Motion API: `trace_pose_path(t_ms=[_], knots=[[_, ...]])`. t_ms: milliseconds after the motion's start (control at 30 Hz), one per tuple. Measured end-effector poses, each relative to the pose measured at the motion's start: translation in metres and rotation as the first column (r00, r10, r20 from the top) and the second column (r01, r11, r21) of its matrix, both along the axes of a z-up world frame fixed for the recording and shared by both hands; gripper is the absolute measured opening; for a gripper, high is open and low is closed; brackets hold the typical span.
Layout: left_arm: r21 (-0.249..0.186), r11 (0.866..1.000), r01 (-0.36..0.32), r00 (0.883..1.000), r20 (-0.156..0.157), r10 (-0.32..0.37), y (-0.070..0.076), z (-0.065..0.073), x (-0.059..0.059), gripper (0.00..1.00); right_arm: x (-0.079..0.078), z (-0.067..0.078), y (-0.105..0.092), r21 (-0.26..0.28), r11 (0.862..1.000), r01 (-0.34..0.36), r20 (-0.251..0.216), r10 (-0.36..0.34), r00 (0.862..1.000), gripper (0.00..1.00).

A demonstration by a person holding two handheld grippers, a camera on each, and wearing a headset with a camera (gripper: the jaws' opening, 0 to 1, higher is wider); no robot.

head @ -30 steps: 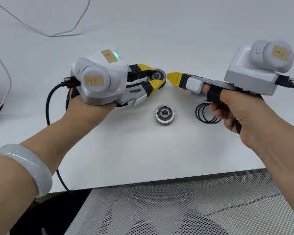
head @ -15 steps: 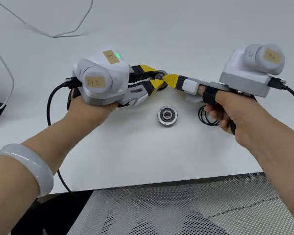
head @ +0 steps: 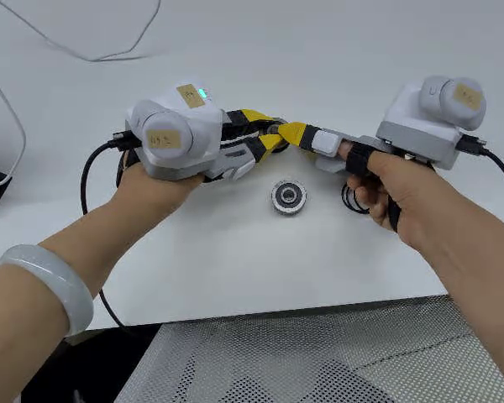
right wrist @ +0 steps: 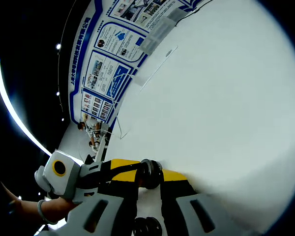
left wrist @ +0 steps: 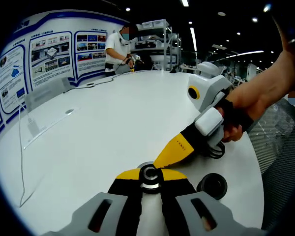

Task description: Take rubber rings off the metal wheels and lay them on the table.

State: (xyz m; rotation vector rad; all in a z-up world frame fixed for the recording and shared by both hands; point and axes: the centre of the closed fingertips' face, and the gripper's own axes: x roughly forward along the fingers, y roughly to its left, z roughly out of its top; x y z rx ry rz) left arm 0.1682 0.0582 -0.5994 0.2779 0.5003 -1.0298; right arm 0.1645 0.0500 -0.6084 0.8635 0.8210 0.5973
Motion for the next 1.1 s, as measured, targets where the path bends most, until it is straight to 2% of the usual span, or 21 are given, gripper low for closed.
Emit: trace_pose_path(t_ms=[67, 167, 267, 333, 433, 500, 700, 867, 1033, 1067, 1100], knots=[[0.000, 1.000, 0.000, 1.000, 0.000, 0.000, 0.0005, -0.0006, 0.0005, 0.14, -0.0033, 0.0016, 0.0008, 0.023, 1.000, -0.009, -0.011, 0.010, 1.000, 0.16], [-0.001, 1.000, 0.001, 1.000, -0.001, -0.001, 0.0007, -0.0010, 0.0012, 0.14, -0.0033, 0.0028, -0.0012, 0.033, 0.999, 0.009, -0.014, -0.009, 1.000, 0.15], [-0.002, 1.000, 0.000, 1.000, -0.003, 0.000, 0.0011, -0.0013, 0.0017, 0.14, -0.0025, 0.0009, 0.0009, 0.077, 0.997, 0.029, -0.045, -0.026, 0.999, 0.15], [-0.002, 1.000, -0.001, 1.000, -0.003, 0.001, 0.0017, -0.0016, 0.0025, 0.14, -0.0001, 0.0009, -0.0002, 0.074, 0.997, 0.039, -0.039, -0.036, 0.999, 0.15], [-0.005, 1.000, -0.001, 1.000, -0.003, 0.001, 0.0019, -0.0019, 0.0030, 0.13, 0.0004, 0.0030, 0.0010, 0.106, 0.994, 0.041, -0.060, -0.035, 0.998, 0.16], [-0.007, 1.000, -0.002, 1.000, -0.002, 0.002, 0.0020, -0.0021, 0.0033, 0.13, 0.0001, 0.0040, 0.0004, 0.112, 0.993, 0.040, -0.057, -0.034, 0.998, 0.16], [-0.006, 1.000, -0.003, 1.000, -0.001, 0.003, 0.0015, -0.0022, 0.0034, 0.13, -0.0010, 0.0000, -0.0024, 0.103, 0.994, 0.043, -0.056, -0.038, 0.998, 0.10], [-0.008, 1.000, -0.002, 1.000, 0.000, 0.002, 0.0014, -0.0021, 0.0033, 0.13, 0.0002, -0.0051, -0.0020, 0.123, 0.991, 0.061, -0.082, -0.051, 0.995, 0.08], [-0.009, 1.000, -0.001, 1.000, 0.000, 0.001, 0.0017, -0.0029, 0.0032, 0.13, 0.0007, -0.0041, -0.0049, 0.122, 0.990, 0.070, -0.072, -0.061, 0.996, 0.04], [-0.010, 1.000, -0.002, 1.000, 0.000, 0.002, 0.0017, -0.0029, 0.0031, 0.13, 0.0018, -0.0005, -0.0054, 0.132, 0.989, 0.072, -0.054, -0.065, 0.996, 0.03], [-0.010, 1.000, -0.002, 1.000, 0.001, 0.002, 0.0016, -0.0029, 0.0030, 0.13, 0.0013, -0.0020, -0.0057, 0.123, 0.990, 0.070, -0.063, -0.062, 0.996, 0.02]])
